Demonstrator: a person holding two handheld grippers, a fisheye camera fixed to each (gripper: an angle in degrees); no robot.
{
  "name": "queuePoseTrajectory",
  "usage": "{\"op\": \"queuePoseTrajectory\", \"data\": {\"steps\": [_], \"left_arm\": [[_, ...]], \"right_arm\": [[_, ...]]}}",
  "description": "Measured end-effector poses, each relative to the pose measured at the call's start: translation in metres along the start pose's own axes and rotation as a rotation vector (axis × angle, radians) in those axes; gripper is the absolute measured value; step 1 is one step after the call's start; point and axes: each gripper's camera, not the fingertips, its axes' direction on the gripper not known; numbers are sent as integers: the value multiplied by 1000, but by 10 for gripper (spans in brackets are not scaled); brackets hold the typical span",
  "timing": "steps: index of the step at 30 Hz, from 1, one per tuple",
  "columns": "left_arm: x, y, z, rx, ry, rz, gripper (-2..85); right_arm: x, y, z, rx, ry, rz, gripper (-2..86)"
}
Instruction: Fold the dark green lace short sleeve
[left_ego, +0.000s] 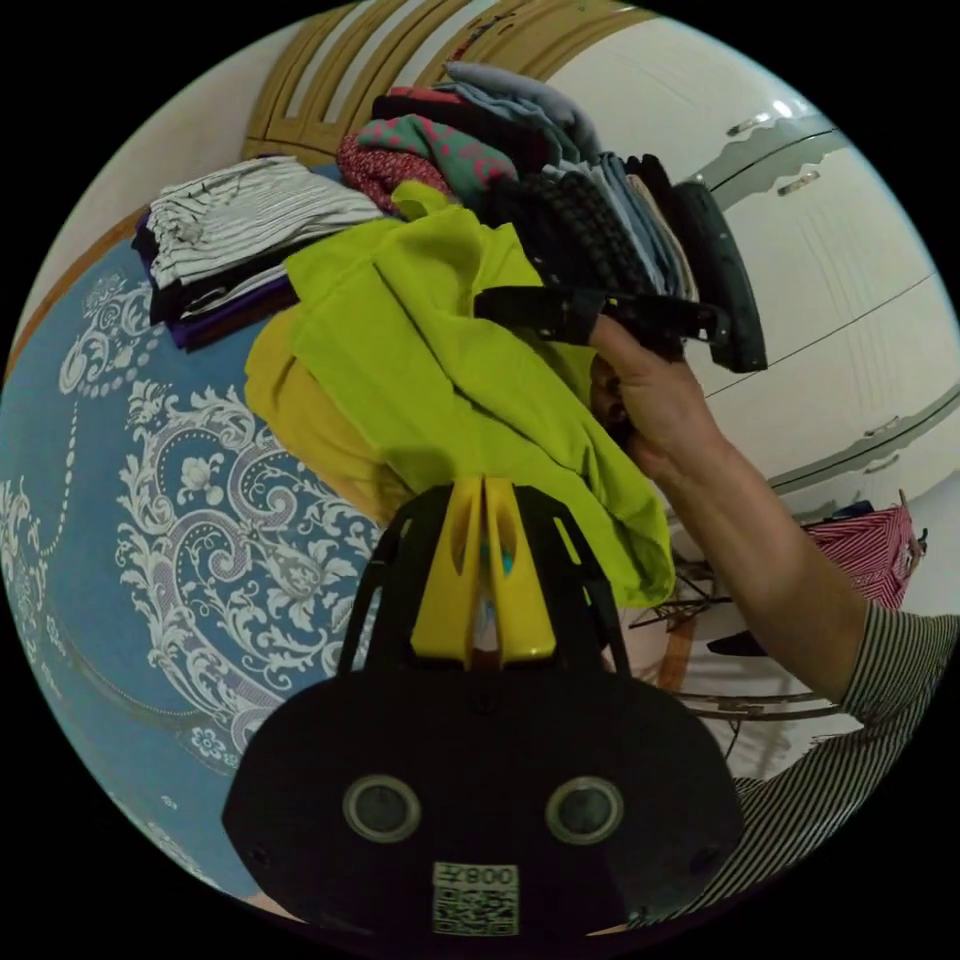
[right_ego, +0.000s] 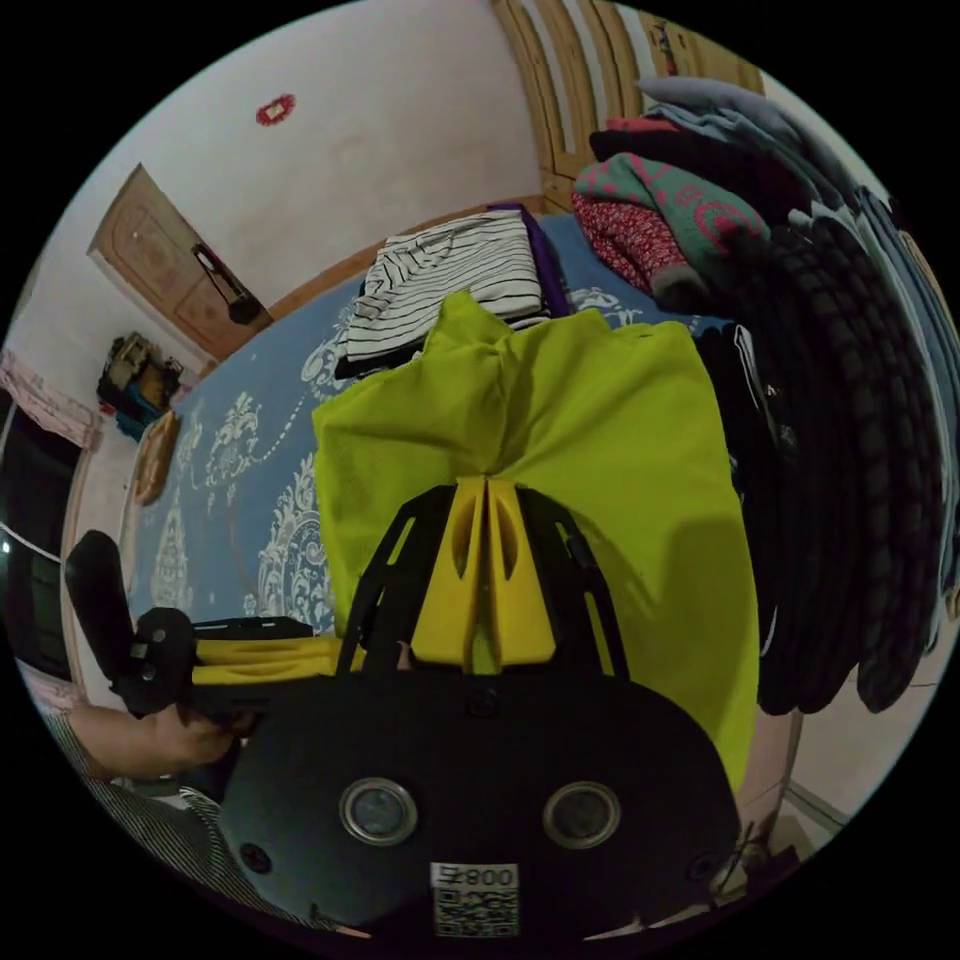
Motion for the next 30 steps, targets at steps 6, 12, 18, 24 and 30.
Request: {"op": "queuePoseTrajectory", "data": {"steps": [6,12,18,24,30], "left_arm": [[5,25,-30,140,68,71,2],[-3,40,-5,-4,13,76,2],[-11,65,-41,52,-23,88,2],[-47,113,-56,-53,-295,89,2],[-80,158,-47,-202,-380,70,2]], "right_arm": [[-38,22,-33,165,-122,8,1],[-98,63,14,58,-132,12,1],[-149,34,35,94,-147,49,1],[-231,14,30,206,-81,-60,2],[-319,-61,60,263,-145,-209,5]]}}
